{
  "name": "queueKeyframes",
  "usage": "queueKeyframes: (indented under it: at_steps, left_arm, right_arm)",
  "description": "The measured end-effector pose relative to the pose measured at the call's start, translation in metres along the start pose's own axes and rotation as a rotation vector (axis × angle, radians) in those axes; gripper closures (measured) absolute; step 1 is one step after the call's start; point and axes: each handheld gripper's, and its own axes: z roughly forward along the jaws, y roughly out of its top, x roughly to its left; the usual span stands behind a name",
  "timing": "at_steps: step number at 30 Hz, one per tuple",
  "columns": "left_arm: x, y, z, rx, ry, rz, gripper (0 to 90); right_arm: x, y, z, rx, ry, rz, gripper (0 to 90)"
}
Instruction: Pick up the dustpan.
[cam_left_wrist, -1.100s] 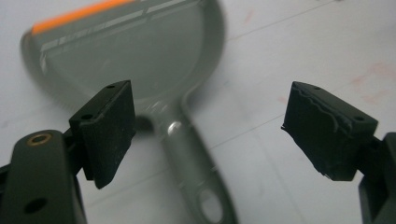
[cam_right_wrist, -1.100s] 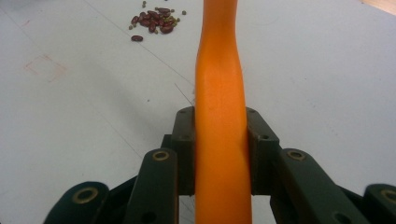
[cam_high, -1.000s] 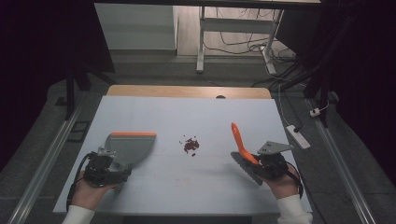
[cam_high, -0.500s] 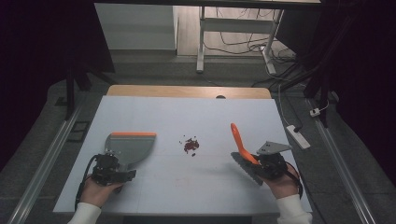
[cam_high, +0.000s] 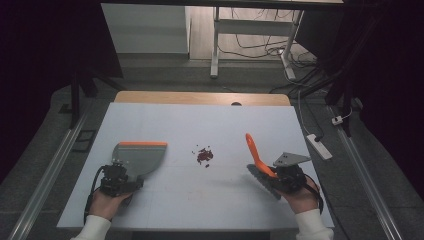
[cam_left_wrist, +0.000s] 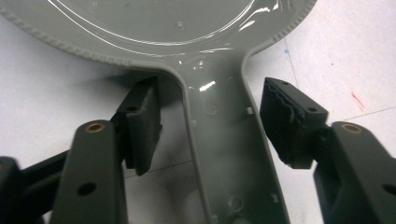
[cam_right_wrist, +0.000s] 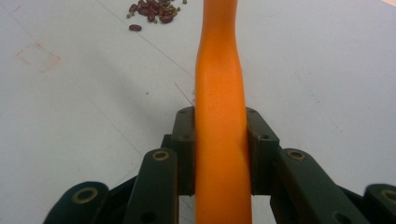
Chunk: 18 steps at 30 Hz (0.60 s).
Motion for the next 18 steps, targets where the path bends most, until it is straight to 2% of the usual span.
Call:
queueKeyframes:
  at_steps: [5, 7, 12, 18]
  left_arm:
    - [0.0033, -0.0006, 0.0000, -0.017, -0.034, -0.025, 54.0]
    - [0.0023, -0.0006, -0.0003, -0.022, -0.034, -0.024, 57.5]
    - [0.0026, -0.0016, -0.0004, -0.030, -0.019, -0.032, 59.6]
    - [0.0080, -0.0027, -0.0024, -0.047, -0.034, -0.031, 60.9]
  right_arm:
    - [-0.0002, -0.0003, -0.0006, 0.000, -0.004, -0.002, 70.0]
    - [-0.0004, -0.0007, -0.0012, 0.002, -0.006, -0.003, 70.0]
    - [-0.0011, -0.0020, -0.0022, 0.002, -0.008, 0.003, 70.0]
    - [-0.0001, -0.0017, -0.0018, 0.004, -0.007, 0.002, 70.0]
